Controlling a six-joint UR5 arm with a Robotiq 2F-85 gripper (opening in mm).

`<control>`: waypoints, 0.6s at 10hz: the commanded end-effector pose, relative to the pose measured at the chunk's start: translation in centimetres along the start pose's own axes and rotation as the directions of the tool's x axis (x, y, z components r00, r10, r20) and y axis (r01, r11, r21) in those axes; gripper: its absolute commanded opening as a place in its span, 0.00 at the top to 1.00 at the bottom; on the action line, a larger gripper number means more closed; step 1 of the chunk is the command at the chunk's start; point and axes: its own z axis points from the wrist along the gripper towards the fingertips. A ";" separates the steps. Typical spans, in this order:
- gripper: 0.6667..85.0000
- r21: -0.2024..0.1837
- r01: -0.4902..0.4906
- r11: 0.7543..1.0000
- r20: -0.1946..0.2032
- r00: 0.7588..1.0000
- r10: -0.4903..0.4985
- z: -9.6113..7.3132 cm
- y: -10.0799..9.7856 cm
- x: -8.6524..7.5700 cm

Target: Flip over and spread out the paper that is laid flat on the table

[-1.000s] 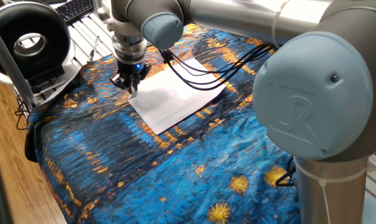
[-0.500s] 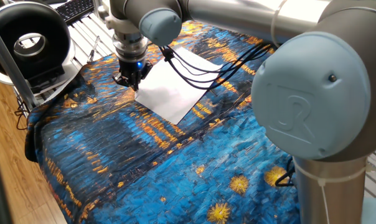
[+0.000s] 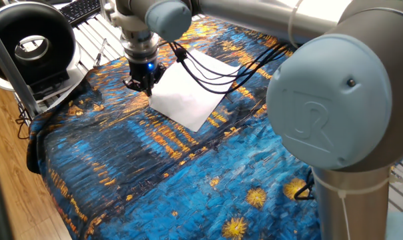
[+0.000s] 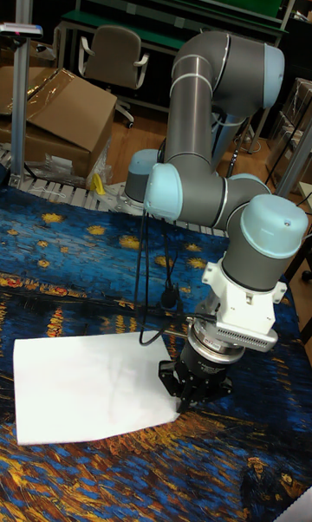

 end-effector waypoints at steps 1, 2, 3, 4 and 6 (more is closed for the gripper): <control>1.00 0.002 -0.007 1.000 -0.058 0.998 0.007 -1.6 -0.8 1.6; 1.00 -0.007 -0.010 1.000 -0.057 0.998 0.010 -2.1 -0.7 2.0; 1.00 -0.015 -0.006 1.000 -0.060 0.998 0.005 -2.9 -1.1 2.4; 1.00 -0.022 0.005 1.000 -0.060 0.998 -0.006 -3.9 -1.7 2.7; 1.00 -0.031 0.010 0.999 -0.059 0.998 -0.012 -5.2 -2.6 3.5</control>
